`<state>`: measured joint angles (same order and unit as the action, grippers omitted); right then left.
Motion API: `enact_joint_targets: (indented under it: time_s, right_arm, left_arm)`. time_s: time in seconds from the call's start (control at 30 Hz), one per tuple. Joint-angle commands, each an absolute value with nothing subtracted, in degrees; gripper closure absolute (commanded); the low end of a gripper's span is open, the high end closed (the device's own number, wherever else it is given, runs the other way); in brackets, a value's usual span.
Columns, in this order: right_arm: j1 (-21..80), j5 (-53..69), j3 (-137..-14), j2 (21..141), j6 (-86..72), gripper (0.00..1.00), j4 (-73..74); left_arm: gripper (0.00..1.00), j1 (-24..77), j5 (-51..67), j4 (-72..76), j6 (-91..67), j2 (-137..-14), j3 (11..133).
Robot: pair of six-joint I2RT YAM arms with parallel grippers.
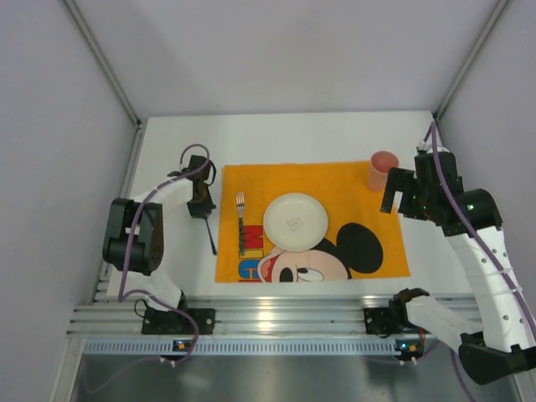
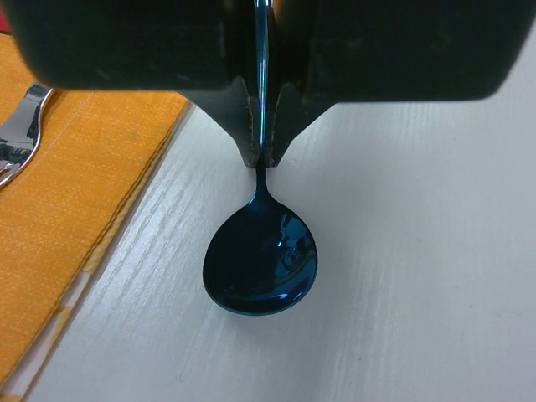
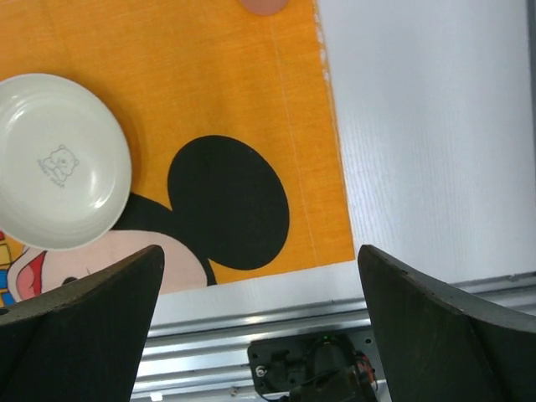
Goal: Set the dinner table for one person
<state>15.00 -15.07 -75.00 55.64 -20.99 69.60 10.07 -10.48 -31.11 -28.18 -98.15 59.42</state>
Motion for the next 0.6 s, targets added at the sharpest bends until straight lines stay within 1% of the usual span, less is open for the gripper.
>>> enact_joint_targets:
  time_s: [0.0,0.07,0.1,0.3,0.5,0.57]
  right_arm:
    - [15.29,-7.49,-74.01,55.99,-19.6,0.0,63.82]
    - [15.38,1.55,-71.65,56.69,-20.12,0.0,59.25]
    - [15.38,7.15,-70.85,56.86,-20.82,0.0,57.5]
    - [15.64,21.59,-63.82,59.15,-30.31,0.0,42.38]
    - [18.72,27.68,-59.85,62.13,-39.19,0.0,26.74]
    - [20.12,27.86,-60.29,64.06,-40.6,0.04,25.06]
  left_arm:
    - [1.0,9.67,-13.27,-37.43,-30.05,-96.95,66.32]
    - [1.0,10.54,-13.1,-40.24,-30.76,-95.98,70.12]
    - [1.0,12.03,-13.36,-43.13,-30.85,-95.45,74.31]
    - [1.0,21.87,-13.98,-52.02,-34.18,-96.5,88.74]
    - [1.0,33.03,-9.94,-53.61,-39.81,-98.96,96.22]
    - [1.0,37.06,-9.93,-54.22,-40.16,-100.01,98.86]
